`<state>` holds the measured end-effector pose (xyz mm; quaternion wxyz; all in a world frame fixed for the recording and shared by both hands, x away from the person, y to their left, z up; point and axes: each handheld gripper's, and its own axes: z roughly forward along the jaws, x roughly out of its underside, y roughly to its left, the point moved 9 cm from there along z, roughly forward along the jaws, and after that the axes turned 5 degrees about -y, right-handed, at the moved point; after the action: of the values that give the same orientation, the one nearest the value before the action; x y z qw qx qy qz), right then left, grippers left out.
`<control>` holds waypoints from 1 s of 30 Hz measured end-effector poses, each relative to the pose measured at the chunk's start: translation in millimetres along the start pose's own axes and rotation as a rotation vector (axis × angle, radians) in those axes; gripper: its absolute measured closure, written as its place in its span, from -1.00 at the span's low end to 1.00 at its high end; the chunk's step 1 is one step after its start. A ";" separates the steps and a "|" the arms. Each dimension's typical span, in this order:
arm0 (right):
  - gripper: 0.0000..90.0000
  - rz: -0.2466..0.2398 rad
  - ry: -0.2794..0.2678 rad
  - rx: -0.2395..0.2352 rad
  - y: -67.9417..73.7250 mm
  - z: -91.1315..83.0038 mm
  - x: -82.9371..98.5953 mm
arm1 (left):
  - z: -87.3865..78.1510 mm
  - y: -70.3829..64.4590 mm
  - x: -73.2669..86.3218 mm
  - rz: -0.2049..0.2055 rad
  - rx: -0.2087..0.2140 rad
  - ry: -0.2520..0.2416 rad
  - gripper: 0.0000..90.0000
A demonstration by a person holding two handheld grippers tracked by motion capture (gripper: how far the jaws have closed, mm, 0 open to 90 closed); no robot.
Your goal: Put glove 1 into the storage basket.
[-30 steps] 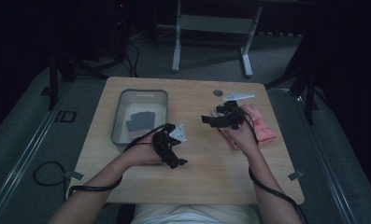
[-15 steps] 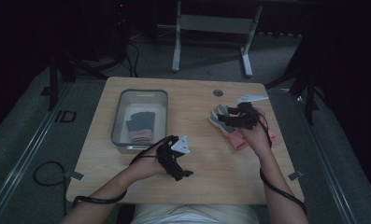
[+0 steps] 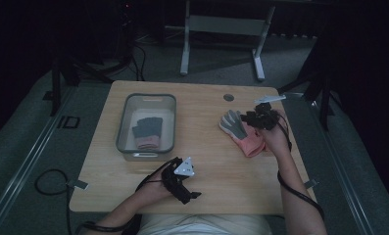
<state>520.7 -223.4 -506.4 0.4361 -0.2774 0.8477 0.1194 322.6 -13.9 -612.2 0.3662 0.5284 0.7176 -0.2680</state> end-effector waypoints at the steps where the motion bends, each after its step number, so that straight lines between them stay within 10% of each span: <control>1: 0.45 -0.002 0.008 0.002 -1.8 2.2 -0.1 | 1.2 -2.1 2.4 -0.006 0.010 -0.005 -0.97; 12: 0.54 -0.086 0.135 -0.045 -5.4 38.5 20.3 | 1.3 -8.6 13.8 0.013 -0.019 -0.048 -0.97; 30: 0.54 -0.106 0.153 -0.042 -17.4 32.7 65.5 | -1.7 -7.5 14.0 -0.007 -0.017 -0.081 -0.97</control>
<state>522.3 -247.1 -577.8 0.3696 -0.3392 0.8601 0.0926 312.6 -7.0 -622.5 0.3985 0.5115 0.7063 -0.2842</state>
